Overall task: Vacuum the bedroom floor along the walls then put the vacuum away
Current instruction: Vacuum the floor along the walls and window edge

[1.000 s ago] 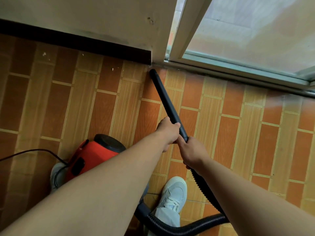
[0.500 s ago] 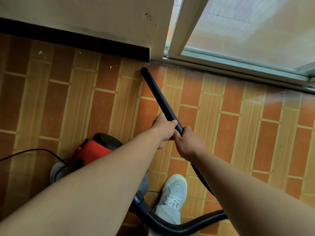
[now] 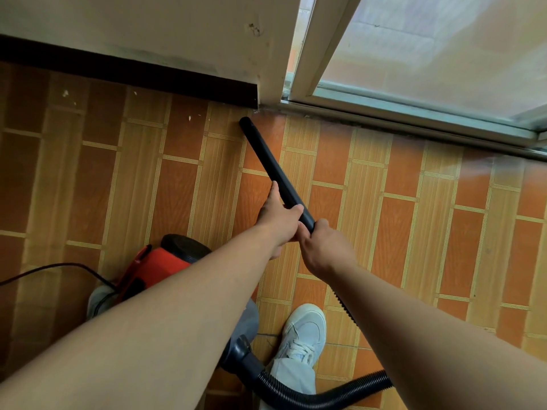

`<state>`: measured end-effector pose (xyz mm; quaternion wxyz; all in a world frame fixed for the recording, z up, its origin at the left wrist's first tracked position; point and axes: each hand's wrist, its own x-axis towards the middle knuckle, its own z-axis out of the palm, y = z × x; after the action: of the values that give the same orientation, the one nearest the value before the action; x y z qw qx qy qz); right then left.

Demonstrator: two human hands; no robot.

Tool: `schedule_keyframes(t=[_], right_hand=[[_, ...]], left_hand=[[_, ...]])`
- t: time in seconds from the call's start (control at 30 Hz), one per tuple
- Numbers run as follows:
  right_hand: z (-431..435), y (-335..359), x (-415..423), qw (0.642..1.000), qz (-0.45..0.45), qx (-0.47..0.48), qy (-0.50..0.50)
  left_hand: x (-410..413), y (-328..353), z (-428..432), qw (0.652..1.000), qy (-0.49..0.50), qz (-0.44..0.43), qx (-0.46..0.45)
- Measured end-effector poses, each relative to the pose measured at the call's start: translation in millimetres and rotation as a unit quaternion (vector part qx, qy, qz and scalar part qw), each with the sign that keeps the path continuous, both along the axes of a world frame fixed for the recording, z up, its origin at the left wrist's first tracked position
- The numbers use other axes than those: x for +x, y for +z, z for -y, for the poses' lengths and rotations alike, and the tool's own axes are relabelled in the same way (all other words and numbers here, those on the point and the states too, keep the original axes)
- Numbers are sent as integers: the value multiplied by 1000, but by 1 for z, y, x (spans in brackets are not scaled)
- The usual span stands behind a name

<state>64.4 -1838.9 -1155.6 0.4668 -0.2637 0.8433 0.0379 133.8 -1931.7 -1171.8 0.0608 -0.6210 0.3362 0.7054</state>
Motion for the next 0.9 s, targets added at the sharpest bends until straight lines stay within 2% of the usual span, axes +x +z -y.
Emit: schedule_keyframes(t=[0.17,0.5,0.7,0.9], right_hand=[[5,-2,1,999,13,34,-13],[-5,3,-1,999,-12,-5,-32],[14,0,4,1000,1,-1,3],[16,8,23,1000,11,8,18]], left_hand=[[4,2,6,1000,-7,2,10],[-3,7,5,999,-22,-11,39],[11,10,18,1000,-16,3,9],[35,12,17,999,1,12,32]])
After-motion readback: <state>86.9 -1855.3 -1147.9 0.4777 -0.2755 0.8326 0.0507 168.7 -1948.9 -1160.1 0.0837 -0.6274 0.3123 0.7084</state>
